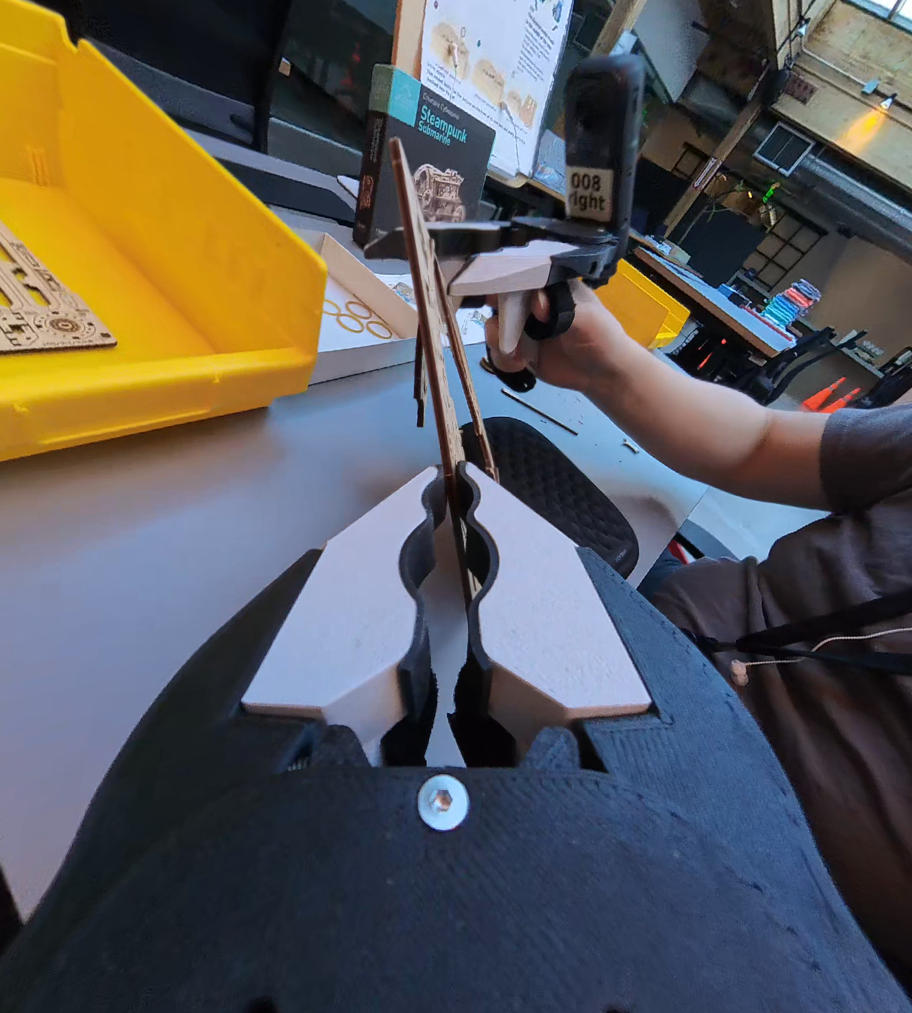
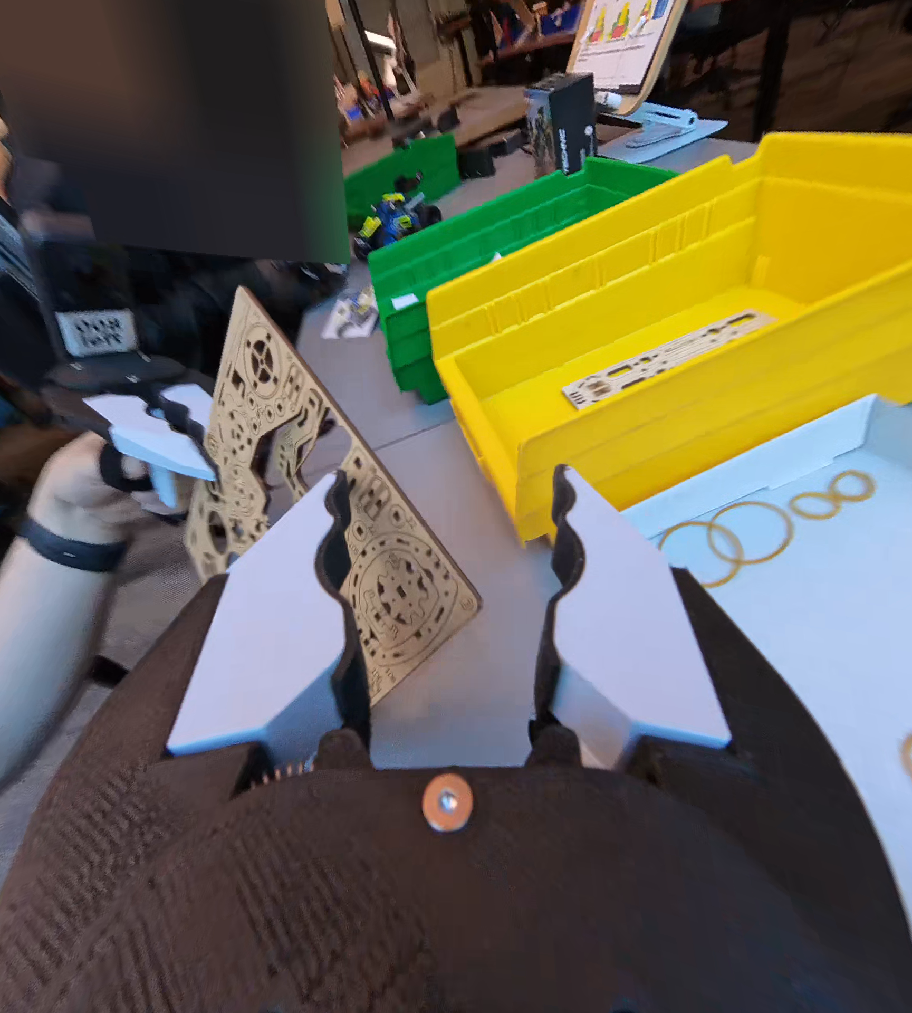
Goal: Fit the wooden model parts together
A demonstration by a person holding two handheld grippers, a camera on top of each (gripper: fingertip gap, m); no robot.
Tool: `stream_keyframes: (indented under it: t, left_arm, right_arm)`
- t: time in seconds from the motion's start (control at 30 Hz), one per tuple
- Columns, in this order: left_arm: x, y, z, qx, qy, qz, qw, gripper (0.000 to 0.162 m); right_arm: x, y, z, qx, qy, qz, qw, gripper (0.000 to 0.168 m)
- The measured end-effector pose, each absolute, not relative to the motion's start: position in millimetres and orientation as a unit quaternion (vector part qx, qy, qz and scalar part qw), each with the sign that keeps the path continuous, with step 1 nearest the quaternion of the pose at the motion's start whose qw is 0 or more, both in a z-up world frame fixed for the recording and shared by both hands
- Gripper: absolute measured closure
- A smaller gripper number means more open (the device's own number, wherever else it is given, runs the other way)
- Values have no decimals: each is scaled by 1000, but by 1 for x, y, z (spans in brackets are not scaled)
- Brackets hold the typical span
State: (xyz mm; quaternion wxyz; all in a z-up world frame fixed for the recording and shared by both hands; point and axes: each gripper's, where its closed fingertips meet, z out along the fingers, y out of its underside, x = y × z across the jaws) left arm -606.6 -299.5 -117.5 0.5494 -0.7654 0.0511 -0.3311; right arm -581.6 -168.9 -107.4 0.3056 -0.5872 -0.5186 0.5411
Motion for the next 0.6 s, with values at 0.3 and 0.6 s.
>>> stream_keyframes:
  t: [0.3, 0.6]
  left_arm:
    - [-602, -308, -98, -750, 43, -315, 579, 162]
    - [-598, -312, -86, -741, 34, -355, 569, 151]
  right_arm:
    - [-554, -217, -116, -554, -448, 702, 17, 125]
    - [-547, -224, -78, -489, -364, 789, -82, 168]
